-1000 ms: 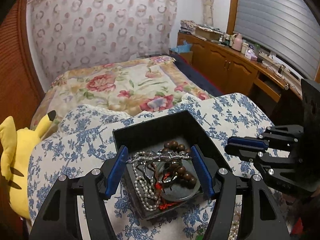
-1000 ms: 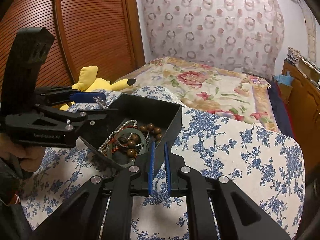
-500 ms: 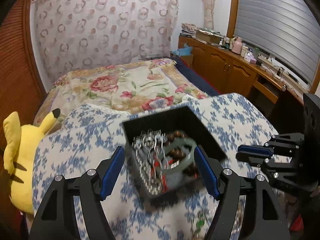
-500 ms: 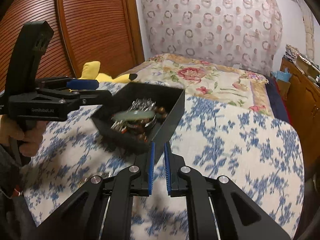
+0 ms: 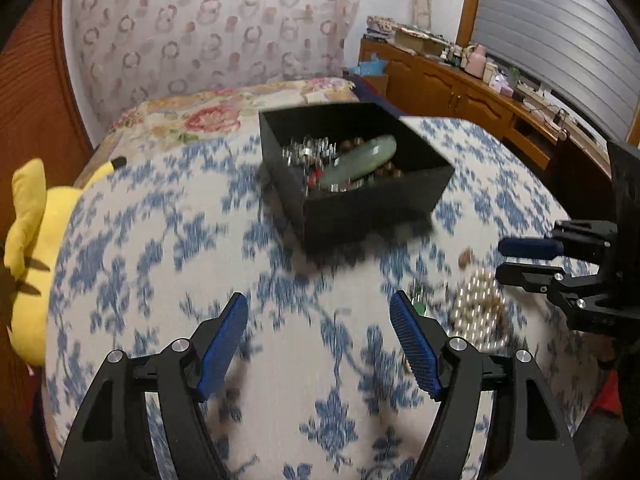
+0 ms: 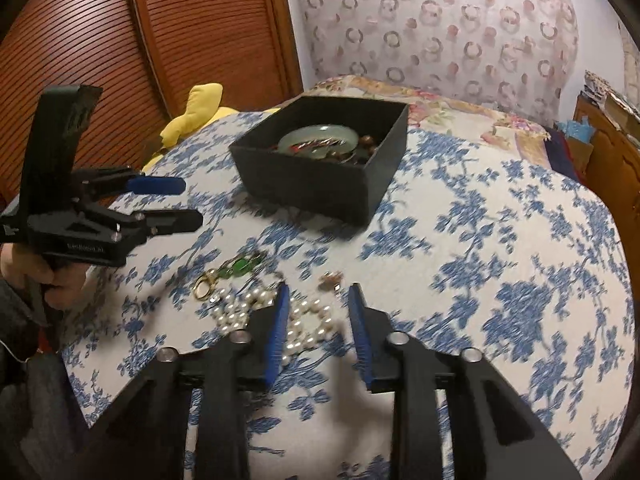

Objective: Organize jewelry
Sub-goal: 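Grasp the white pearl necklace with the right tool while the left grasps the gold ring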

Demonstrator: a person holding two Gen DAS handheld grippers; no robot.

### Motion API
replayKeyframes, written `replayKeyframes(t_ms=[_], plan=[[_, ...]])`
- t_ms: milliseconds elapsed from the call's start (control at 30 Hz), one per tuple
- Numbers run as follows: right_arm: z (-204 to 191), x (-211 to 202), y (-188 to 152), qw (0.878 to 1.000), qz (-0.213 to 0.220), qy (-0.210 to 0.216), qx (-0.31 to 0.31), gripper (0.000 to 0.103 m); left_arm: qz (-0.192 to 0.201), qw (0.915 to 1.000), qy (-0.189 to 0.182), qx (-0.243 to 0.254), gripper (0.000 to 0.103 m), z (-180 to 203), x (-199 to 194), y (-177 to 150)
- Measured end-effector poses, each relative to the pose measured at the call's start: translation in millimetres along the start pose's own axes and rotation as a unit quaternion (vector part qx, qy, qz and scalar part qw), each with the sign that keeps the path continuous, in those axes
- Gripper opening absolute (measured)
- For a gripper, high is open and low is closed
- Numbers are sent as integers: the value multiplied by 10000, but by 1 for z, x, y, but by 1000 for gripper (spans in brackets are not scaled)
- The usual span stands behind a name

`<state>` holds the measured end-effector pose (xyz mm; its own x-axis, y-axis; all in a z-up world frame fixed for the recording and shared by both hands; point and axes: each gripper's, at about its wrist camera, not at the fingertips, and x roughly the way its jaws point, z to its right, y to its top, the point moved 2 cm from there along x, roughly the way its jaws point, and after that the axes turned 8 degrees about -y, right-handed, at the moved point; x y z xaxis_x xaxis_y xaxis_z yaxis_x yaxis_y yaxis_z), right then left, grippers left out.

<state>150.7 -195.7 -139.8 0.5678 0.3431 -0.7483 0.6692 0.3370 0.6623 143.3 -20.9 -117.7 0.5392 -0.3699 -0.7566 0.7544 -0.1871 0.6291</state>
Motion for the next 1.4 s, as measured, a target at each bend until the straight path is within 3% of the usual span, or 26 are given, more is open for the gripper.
replayKeyframes(t_ms=[133,400,500,567,1000,1067,1200,1267,1400], plan=[[-11,-1,-8,9999,-72,43,-103,33,-54,10000,59,32,82,0,-1,-14],[-20,1,-19,9991,-173,-151,-367,33,-85,10000,34,6,83,8,-5,-31],[-22,1,-20,9985,-135,-264,-466,23,-94,9999,4,58,83,16,-4,-33],[-21,-1,-22,9990,-129,-140,-402,11,-107,9999,-26,103,83,23,-3,-34],[17,-31,-19,9984,351,-449,5,8,-216,9991,-182,323,83,47,10,-27],[26,-30,-19,9980,346,-522,79,8,-212,9989,-211,350,80,49,11,-26],[36,-31,-21,9974,361,-592,176,9,-253,9987,-200,390,61,52,15,-25],[38,-31,-22,9972,372,-612,196,9,-281,9985,-147,436,59,55,18,-25],[40,-32,-21,9972,399,-608,184,9,-269,9982,18,537,45,57,20,-25]])
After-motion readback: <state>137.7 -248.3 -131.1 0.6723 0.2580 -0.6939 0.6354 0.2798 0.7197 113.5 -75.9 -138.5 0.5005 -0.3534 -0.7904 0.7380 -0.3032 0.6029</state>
